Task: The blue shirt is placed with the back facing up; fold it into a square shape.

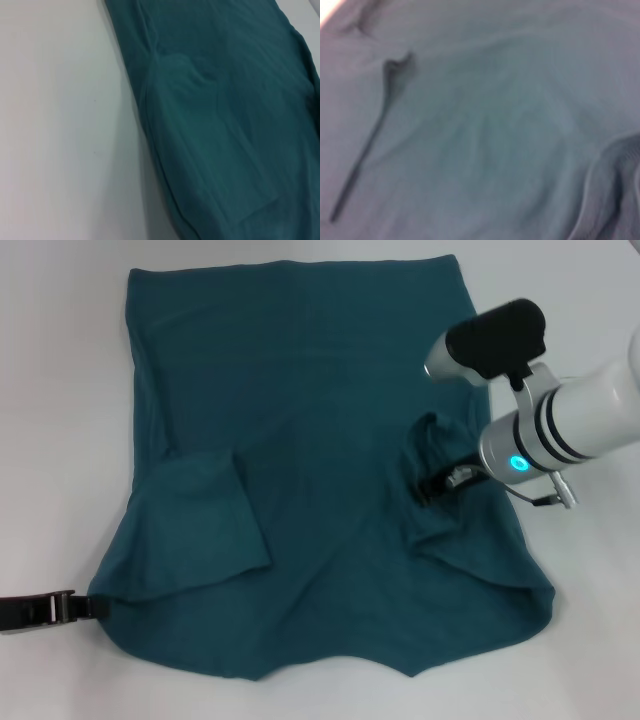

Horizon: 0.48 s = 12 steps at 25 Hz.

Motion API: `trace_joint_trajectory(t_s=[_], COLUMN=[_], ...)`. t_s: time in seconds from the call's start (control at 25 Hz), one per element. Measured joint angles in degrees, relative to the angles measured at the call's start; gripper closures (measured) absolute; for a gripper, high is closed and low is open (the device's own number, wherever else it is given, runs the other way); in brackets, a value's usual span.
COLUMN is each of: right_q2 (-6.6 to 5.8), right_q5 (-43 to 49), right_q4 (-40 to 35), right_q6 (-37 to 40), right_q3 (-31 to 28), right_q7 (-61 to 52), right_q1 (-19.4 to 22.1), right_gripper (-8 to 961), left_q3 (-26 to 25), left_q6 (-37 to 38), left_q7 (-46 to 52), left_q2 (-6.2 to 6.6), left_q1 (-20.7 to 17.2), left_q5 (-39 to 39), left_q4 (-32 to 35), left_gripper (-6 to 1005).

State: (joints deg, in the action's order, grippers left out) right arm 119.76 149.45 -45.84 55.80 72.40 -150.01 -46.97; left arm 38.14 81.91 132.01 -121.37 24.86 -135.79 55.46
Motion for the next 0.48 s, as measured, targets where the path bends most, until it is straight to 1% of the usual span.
trace_joint_trajectory(t_s=[0.2,0.48], right_q2=[0.20,0.21], right_q5=[-1.4,-4.5], right_q4=[-1.1,-0.8], right_q6=[0.2,-0.6], right_q3=[0.4,0.5], right_q7=[0.6,2.6], right_q1=[-1.3,-3.5], right_gripper=[954,954], left_q3=[0.0,-0.1], left_q6=[0.0,-0.2], left_q7=[-0.1,-0.6], left_q2=[-0.11,-0.06], left_q1=[0.0,0.0], left_q5=[0.0,0.0], left_q4=[0.0,-0.8], left_gripper=[996,996])
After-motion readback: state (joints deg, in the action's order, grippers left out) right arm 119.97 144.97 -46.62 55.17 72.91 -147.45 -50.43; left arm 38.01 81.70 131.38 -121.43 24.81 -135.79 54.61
